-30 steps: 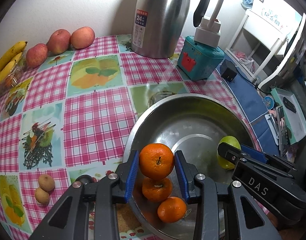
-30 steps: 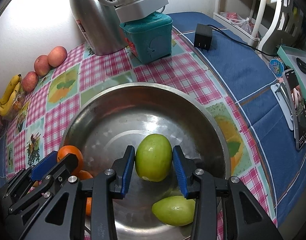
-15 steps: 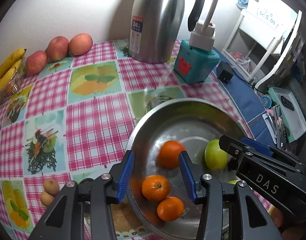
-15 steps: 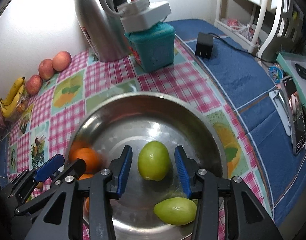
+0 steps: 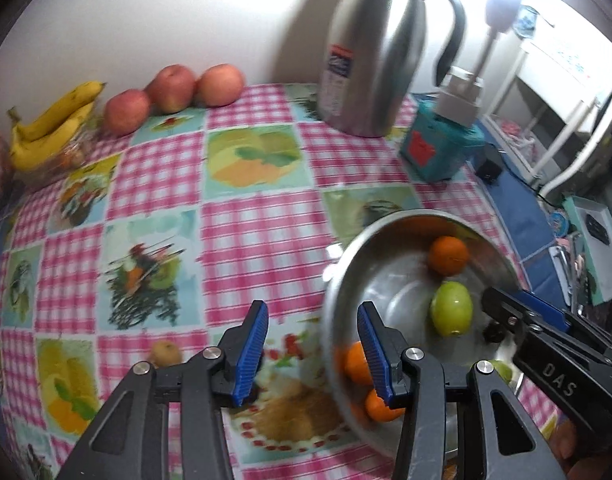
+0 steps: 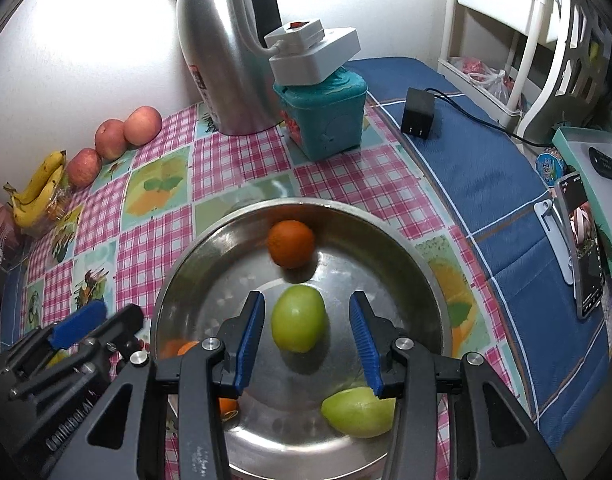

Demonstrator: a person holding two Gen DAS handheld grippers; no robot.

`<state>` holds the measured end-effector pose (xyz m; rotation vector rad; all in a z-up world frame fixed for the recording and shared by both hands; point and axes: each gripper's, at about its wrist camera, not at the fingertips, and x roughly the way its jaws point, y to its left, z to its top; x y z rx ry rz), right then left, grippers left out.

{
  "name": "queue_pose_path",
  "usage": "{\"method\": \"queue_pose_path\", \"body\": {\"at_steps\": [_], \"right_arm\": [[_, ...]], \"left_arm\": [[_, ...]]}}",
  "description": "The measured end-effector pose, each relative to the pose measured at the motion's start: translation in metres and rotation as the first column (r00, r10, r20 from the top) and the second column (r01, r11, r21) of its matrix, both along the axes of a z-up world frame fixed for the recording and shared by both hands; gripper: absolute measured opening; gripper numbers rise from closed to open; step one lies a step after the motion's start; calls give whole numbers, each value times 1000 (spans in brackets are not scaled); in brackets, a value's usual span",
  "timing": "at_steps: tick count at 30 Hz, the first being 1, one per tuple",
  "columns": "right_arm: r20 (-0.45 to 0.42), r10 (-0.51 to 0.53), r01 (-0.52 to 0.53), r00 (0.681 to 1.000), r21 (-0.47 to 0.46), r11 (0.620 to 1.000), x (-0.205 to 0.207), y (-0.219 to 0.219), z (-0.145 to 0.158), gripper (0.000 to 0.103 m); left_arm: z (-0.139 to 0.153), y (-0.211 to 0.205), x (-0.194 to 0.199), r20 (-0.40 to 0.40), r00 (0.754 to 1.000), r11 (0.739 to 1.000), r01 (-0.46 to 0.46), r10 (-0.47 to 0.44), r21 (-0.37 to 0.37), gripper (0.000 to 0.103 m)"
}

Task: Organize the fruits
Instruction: 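Withdraw both open grippers from the bowl toward the remaining fruit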

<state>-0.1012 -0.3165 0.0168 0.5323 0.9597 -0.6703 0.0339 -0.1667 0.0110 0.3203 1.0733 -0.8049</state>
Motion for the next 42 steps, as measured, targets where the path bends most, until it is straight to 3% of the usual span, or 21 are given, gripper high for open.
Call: {"method": "queue_pose_path", "body": {"at_steps": [11,26,38,41,42], "right_arm": [[-17,21,-21,1000,10,1000,-2,24,1,45],[-17,33,-33,999,12,999,-6,64,10,45],[-41,25,-24,999,37,999,-3,67,4,45],[-39,30,-29,999,39,999,-1,66,5,45],[-41,31,-30,999,37,999,0,66,5,45]], "left_arm": [[-13,44,8,13,994,990,-106,105,97,50],[-5,80,4,4,987,983,-158,158,96,50],[-6,80,8,10,986,980,-166,166,106,51],[-8,81,12,-2,984,979,-175,176,102,63],[-9,81,13,-5,983,978,-180,181,102,76]]}}
